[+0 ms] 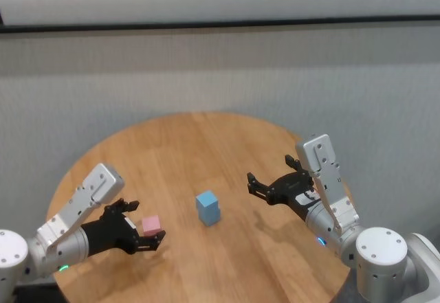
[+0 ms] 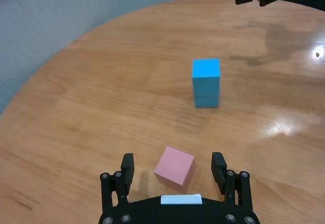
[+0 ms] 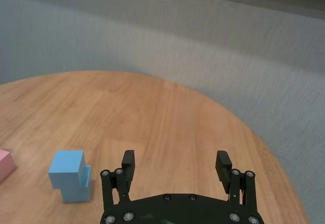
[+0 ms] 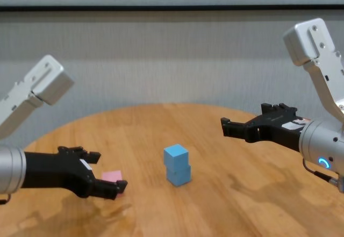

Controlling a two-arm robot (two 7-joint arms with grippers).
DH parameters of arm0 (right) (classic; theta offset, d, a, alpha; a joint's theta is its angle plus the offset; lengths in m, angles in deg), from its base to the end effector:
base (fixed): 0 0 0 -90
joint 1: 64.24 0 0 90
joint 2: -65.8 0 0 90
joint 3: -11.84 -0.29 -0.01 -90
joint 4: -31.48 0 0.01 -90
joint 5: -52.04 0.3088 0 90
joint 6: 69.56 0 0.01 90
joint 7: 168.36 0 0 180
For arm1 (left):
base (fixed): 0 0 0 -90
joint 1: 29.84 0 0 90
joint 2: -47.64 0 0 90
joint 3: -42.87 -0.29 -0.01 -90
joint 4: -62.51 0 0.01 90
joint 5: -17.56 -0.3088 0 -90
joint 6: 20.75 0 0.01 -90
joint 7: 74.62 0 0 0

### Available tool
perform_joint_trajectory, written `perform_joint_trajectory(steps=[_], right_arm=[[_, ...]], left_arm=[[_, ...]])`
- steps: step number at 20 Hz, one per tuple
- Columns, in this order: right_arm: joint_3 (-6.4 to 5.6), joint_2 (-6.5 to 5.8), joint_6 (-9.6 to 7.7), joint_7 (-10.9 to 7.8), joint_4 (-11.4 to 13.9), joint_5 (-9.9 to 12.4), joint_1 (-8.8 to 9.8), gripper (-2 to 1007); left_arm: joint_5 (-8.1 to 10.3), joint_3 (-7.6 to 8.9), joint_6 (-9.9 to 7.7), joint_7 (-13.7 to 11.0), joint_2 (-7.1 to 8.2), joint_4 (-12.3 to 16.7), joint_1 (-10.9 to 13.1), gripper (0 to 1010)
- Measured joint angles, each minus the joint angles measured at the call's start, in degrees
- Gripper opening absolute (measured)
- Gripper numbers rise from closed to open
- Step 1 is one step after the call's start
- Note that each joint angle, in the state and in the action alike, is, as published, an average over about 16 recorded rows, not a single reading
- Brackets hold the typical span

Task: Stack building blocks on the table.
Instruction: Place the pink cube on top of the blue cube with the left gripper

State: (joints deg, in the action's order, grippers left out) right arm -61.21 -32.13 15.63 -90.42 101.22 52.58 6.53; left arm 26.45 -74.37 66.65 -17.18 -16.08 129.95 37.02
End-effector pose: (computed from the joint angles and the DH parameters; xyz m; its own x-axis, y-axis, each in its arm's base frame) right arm 0.4137 0.0315 -0.2993 0.4289 -0.8860 0.1764 0.8984 0.3977 -0.1864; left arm 0.4182 0.0635 -0.2990 0.7359 0.6358 0.2329 -0.6692 0.6304 0.3935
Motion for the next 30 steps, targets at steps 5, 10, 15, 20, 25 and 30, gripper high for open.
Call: perform_joint_trajectory(steps=[5,10,15,20,25,30], right_arm=[[0.00,0.00,0.00,0.00,0.0,0.0,0.00,1001],[0.00,0.00,0.00,0.00,0.0,0.0,0.00,1001],[0.00,0.00,0.00,0.00,0.0,0.0,0.00,1001],[0.00,0.00,0.00,0.00,0.0,0.0,0.00,1001],[0.00,0.00,0.00,0.00,0.0,0.0,-0.01,1001],[0.00,0.00,0.00,0.00,0.0,0.0,-0.01,1001]], left_arm=[[-0.50,-0.85,0.33,-0.5,-0.63,-1.8,-0.9,1002],[-0.83,-1.32,0.65,-0.8,-1.15,-3.4,-1.5,1002],[-0.90,-1.41,0.99,-0.9,-1.54,-4.5,-2.0,1003],[-0.83,-1.37,1.37,-1.1,-1.94,-5.7,-2.5,1003],[-0.68,-1.31,1.56,-1.3,-2.39,-7.0,-3.0,1002],[-0.43,-1.22,1.71,-1.5,-2.86,-8.3,-3.6,1002]])
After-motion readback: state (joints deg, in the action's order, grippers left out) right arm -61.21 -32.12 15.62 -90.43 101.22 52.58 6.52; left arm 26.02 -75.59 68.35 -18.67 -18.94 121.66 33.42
